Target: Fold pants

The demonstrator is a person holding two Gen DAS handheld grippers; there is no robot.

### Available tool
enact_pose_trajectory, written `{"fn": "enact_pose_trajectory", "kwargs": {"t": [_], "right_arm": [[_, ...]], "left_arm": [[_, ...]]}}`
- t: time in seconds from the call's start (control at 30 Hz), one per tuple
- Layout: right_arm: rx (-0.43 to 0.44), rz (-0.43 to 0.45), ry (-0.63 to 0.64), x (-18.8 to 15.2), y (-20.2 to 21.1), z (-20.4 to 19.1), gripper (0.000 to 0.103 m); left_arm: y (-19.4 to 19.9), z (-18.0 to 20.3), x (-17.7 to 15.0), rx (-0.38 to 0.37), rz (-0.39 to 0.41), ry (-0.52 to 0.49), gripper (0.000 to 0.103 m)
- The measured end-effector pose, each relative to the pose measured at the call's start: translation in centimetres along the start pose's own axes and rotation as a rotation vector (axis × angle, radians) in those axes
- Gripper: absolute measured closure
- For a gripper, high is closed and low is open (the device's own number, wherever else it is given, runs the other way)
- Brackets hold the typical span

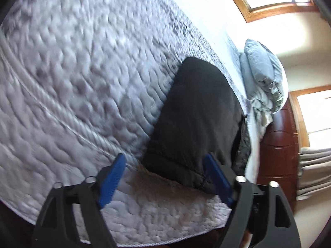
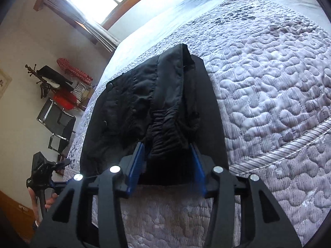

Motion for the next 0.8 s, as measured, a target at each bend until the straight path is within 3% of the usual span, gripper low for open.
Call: {"fn": "enact_pose_trajectory", "kwargs": {"t": [0.1,0.17,0.33,0.4,0.43,0.53,0.67,0.8], "right_arm": [[-0.01,0.016,0.005,0.5,0.7,0.2,0.049],[-0.015,0.01,0.004,0.6,0.7,0.2,0.037],[-0.032,-0.015,0.012,1.3,-0.5,-0.1,0.037],[-0.034,-0.022,0.011,1.6,-1.1,-0.3,0.045],[-0.056,-0.02,0.014,1.8,-1.4,-0.3,0.06],[-0.054,-0.013,0.031,2.2,-1.6,-0.3,0.07],[-0.017,0.028,0.043,2.7,0.1,-0.5,0.074],[-0.07,0.015,0.027,3.0,0.1,0.5,0.074]], "left_arm": [[0.8,1.2,0.4,0.079,0.049,-0.083,0.019],[0.5,2.1,0.2,0.116,0.043,-0.135,0.019],[-1.1,3.4,-0.4,0.107,-0.003,-0.178,0.019],[-1.6,3.4,-0.8,0.105,-0.018,-0.187,0.019],[-1.8,3.5,-0.8,0.111,-0.022,-0.191,0.019],[-2.3,3.5,-0.9,0.136,-0.022,-0.2,0.019],[-2.7,3.7,-0.8,0.157,-0.019,-0.215,0.019],[-3.0,4.3,-0.7,0.178,0.007,-0.25,0.015]]}}
Point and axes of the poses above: each gripper's, at about its wrist camera, not at the fingertips, and y roughly against the way its jaws point, z to its right, x to its top, the point moved 3 cm from there along -y, roughly the way its jaws point, and after that the axes turned 7 degrees about -z, right-handed, at the moved point
